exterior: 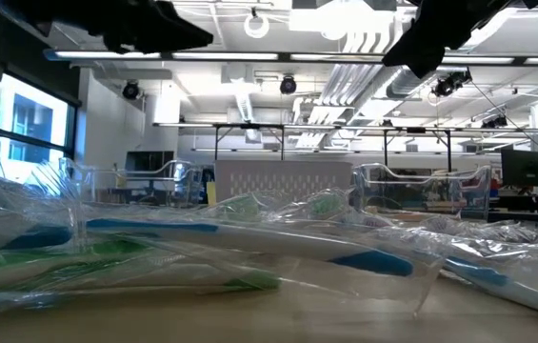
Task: Pick & Place Toothbrushes
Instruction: Put the orange toothbrush into the right transparent bin
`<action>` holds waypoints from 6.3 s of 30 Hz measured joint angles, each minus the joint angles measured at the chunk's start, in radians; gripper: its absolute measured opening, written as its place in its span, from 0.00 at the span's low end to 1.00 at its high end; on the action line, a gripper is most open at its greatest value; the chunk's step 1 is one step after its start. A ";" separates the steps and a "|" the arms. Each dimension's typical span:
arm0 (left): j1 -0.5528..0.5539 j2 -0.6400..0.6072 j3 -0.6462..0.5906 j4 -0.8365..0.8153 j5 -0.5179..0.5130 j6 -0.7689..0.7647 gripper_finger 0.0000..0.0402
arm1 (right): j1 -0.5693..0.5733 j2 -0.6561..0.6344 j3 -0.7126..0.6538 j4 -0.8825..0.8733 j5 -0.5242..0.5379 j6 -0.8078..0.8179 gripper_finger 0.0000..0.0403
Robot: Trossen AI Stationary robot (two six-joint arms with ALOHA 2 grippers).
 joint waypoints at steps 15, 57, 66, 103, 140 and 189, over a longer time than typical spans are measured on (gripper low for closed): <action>-0.033 -0.246 -0.159 -0.009 -0.019 0.003 0.41 | 0.000 0.000 0.000 0.004 0.000 0.000 0.00; -0.030 -0.407 -0.176 -0.400 0.250 -0.408 0.41 | 0.000 0.000 0.000 0.022 0.052 -0.001 0.00; -0.030 -0.386 -0.176 -0.548 0.197 -0.617 0.41 | 0.000 0.001 0.000 0.022 0.052 -0.003 0.00; -0.030 0.210 -0.097 -0.561 0.136 -0.970 0.41 | 0.000 0.001 0.000 0.004 0.051 -0.011 0.00; -0.030 0.278 -0.096 -0.394 0.167 -0.970 0.05 | 0.000 0.001 0.000 -0.031 0.051 -0.011 0.00; 0.038 0.247 0.326 0.086 0.158 -0.239 0.04 | 0.000 0.207 0.000 0.654 0.052 -0.250 0.14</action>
